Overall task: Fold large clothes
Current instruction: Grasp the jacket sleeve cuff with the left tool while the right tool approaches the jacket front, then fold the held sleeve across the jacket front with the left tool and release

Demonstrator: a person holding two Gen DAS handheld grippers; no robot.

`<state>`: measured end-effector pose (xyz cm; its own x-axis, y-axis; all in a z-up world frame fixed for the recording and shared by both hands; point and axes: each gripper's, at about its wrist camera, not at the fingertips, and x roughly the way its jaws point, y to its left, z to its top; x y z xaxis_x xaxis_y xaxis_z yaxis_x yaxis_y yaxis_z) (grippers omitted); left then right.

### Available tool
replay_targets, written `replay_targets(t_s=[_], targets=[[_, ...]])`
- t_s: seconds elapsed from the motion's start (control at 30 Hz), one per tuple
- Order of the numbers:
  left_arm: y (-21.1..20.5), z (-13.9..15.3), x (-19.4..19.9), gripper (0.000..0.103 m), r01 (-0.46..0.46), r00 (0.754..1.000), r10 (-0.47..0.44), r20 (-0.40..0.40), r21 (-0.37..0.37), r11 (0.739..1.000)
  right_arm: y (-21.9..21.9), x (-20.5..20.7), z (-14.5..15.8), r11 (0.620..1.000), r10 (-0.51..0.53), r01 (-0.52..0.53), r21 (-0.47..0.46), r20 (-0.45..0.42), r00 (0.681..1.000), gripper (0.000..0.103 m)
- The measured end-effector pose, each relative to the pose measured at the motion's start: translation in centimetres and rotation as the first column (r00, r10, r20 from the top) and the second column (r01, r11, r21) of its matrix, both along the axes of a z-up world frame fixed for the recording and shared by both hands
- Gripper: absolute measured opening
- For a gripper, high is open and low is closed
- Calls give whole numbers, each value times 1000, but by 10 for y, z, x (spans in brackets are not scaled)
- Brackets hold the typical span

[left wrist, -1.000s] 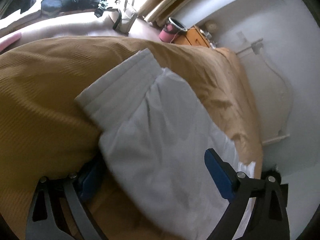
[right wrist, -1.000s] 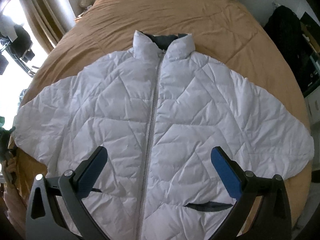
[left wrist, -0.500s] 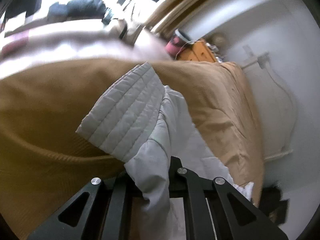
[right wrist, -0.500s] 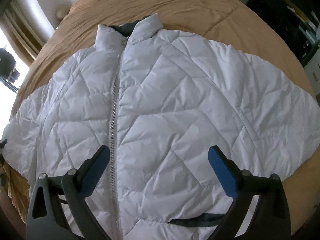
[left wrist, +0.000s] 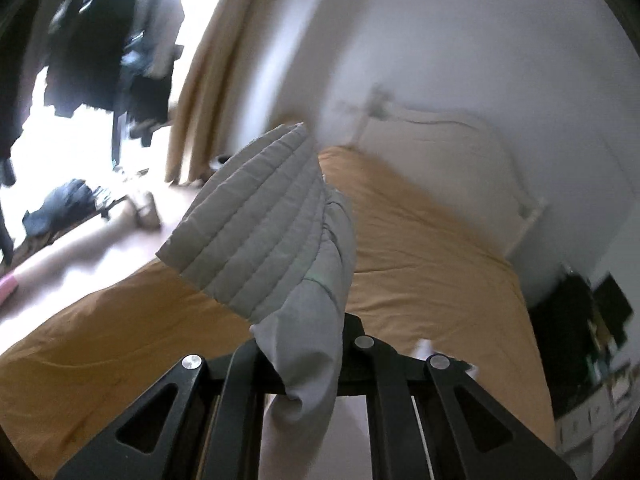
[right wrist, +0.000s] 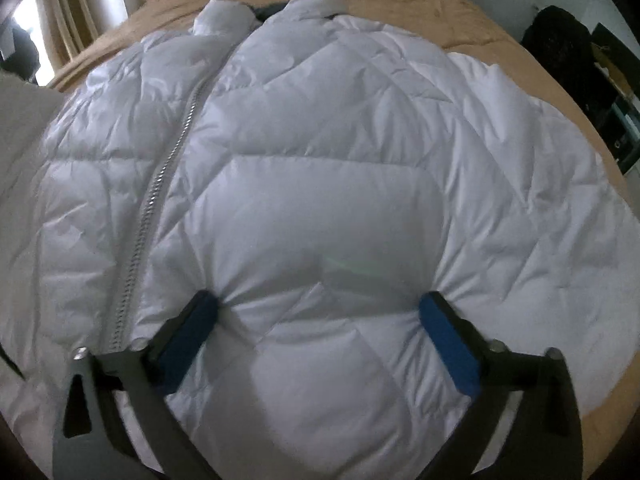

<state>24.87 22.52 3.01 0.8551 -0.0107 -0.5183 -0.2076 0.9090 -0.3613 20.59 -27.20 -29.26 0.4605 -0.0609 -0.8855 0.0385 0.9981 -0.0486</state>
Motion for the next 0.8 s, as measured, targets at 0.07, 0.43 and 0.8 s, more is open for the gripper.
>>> replay_targets(t_s=[0.07, 0.43, 0.8], targets=[[-43, 8, 4, 7, 64, 998, -64, 12, 1, 998, 0, 0, -1, 1000, 9, -9, 0, 6, 1000, 103], [-316, -110, 59, 7, 453, 880, -445, -168, 11, 892, -90, -73, 49, 939, -251, 209, 272, 131, 959, 102], [-408, -317, 56, 12, 584, 748, -504, -433, 68, 809, -181, -107, 63, 832, -476, 420, 362, 80, 876, 103]])
